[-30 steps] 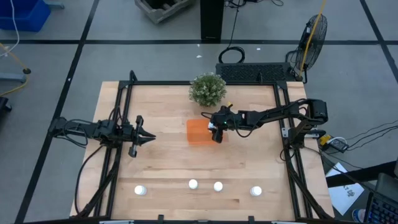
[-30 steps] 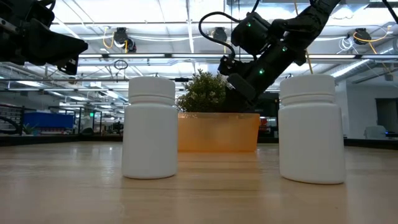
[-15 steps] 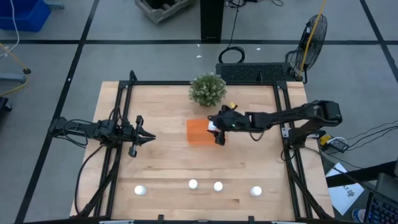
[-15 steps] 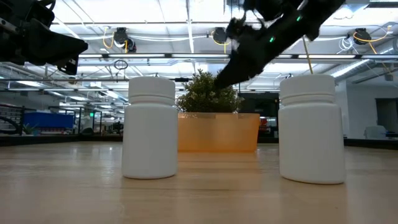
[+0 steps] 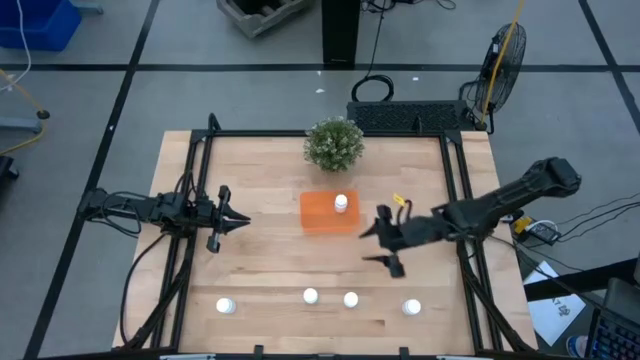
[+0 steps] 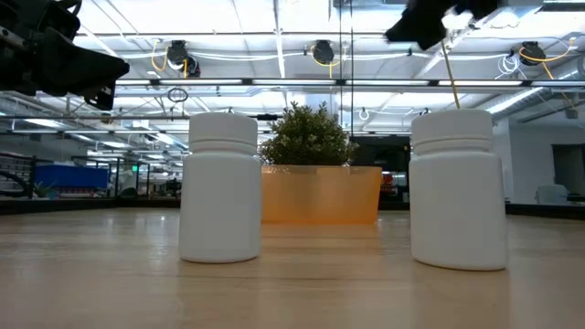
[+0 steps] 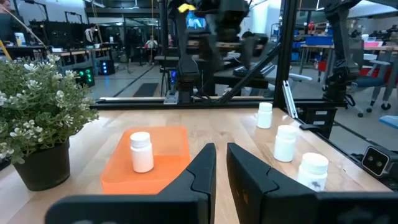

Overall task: Pick and place pill bottles into a basket
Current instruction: Put the white pill bottle into the orange bin

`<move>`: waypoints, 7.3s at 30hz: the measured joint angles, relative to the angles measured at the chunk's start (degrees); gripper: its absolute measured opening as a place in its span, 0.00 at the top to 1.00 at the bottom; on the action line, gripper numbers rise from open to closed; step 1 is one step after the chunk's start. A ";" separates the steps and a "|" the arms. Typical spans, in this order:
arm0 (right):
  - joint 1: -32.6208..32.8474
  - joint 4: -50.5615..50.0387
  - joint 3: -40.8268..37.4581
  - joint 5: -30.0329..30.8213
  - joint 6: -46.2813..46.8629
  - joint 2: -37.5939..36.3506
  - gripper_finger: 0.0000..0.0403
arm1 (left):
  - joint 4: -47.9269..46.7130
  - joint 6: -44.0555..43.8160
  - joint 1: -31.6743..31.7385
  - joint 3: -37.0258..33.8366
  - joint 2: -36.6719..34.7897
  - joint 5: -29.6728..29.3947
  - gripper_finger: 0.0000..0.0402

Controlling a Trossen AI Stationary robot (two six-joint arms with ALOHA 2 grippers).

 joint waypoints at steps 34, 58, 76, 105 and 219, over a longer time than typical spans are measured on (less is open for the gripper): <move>19.32 41.77 -28.57 4.81 1.31 -12.46 0.98 | 6.16 -18.73 0.00 0.01 0.01 -4.52 0.88; 19.26 41.75 -28.57 9.27 -2.65 -12.46 1.00 | 34.53 -34.09 -9.20 0.05 25.69 -15.38 0.99; 18.51 39.51 -28.57 10.62 -0.62 -12.46 0.99 | 14.81 -25.13 -24.33 47.67 85.19 -22.79 0.83; 18.51 35.67 -28.57 10.63 1.49 -12.46 1.00 | 0.67 -35.09 -25.01 56.98 103.34 -19.89 0.09; 16.14 31.41 -28.73 10.63 3.03 -12.44 0.99 | 14.22 -8.71 18.32 43.56 93.08 2.38 0.70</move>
